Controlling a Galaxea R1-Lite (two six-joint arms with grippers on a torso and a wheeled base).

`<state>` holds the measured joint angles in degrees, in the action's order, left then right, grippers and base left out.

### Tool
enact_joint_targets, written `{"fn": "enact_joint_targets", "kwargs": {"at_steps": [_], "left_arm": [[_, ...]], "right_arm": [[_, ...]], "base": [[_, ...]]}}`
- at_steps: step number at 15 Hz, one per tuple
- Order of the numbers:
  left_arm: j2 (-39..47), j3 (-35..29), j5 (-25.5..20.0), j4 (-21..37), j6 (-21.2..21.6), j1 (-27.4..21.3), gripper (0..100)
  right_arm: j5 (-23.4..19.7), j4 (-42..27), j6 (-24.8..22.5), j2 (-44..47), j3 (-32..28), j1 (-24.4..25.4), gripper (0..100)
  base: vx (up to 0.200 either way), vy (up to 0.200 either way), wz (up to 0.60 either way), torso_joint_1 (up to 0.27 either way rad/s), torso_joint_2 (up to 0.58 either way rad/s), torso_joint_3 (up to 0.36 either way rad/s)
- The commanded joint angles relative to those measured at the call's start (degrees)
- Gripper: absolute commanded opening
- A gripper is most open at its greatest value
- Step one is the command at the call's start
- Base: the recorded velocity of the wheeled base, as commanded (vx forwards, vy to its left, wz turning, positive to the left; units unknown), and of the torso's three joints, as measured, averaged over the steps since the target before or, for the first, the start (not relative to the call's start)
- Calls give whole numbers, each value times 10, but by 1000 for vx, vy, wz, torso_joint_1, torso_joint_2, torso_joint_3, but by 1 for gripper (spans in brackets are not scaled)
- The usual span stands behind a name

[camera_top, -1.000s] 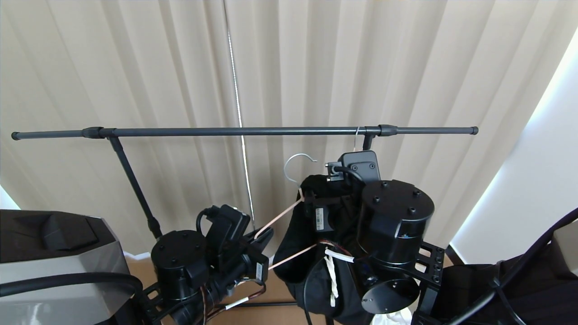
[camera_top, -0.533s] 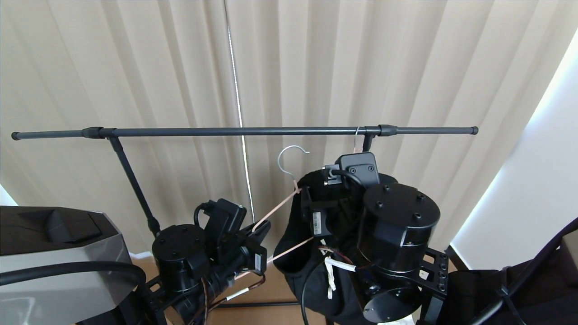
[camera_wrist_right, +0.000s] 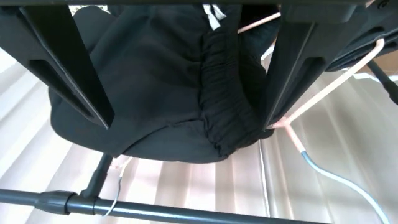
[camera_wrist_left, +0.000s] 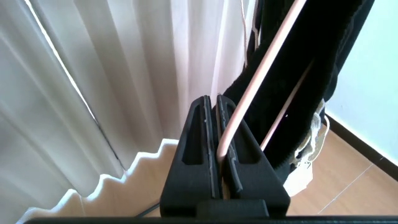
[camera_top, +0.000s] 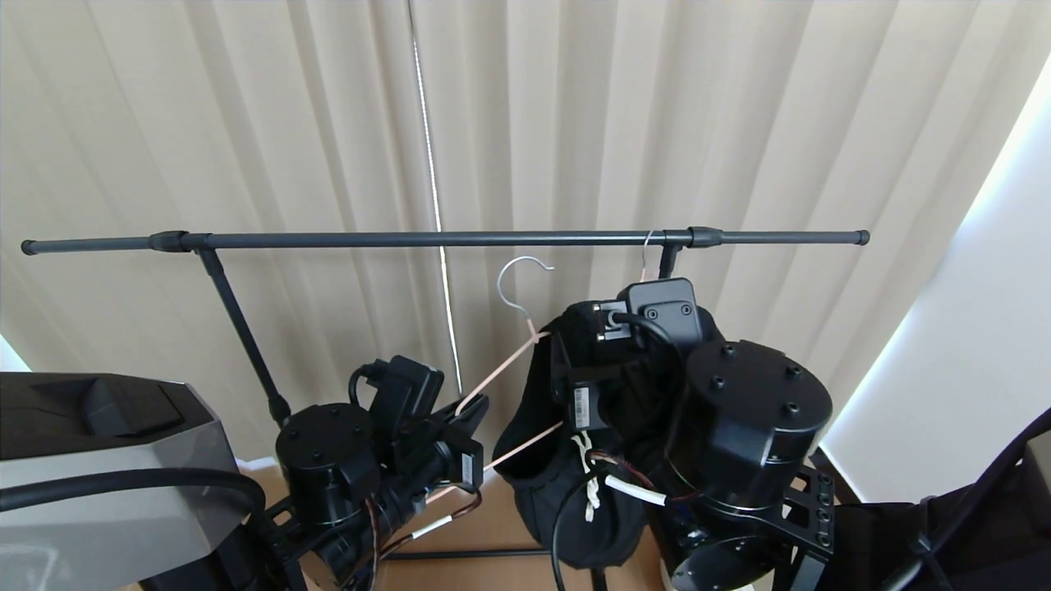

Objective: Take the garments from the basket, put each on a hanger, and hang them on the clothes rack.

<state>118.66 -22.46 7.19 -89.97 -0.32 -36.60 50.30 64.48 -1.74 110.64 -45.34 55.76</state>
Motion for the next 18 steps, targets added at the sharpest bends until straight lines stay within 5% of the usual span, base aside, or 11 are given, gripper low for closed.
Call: {"fn": "enact_joint_targets", "kwargs": {"at_steps": [1, 7, 9, 13, 15, 18], "left_arm": [[-1, 4, 0, 0, 0, 0, 0], [-4, 10, -4, 0, -5, -1, 0], [-8, 26, -7, 0, -2, -3, 0], [-14, 44, -31, 0, 1, -5, 0], [-26, 63, -41, 0, 29, -8, 0], [-37, 91, -76, 0, 44, -8, 0]], "right_arm": [[-21, 18, -8, -15, 25, 0, 100], [-194, 19, -61, -149, 123, -41, 100], [-270, -47, -84, -215, 146, -84, 100], [-534, -387, -99, -336, 61, -213, 100], [-694, -655, -191, -352, -73, -309, 100], [-789, -886, -326, -288, -212, -370, 100]], "base": [[0, 0, 0, 0, 0, 0], [0, 0, 0, 0, 0, 0], [0, 0, 0, 0, 0, 0], [0, 0, 0, 0, 0, 0], [0, 0, 0, 0, 0, 0], [0, 0, 0, 0, 0, 0]]}}
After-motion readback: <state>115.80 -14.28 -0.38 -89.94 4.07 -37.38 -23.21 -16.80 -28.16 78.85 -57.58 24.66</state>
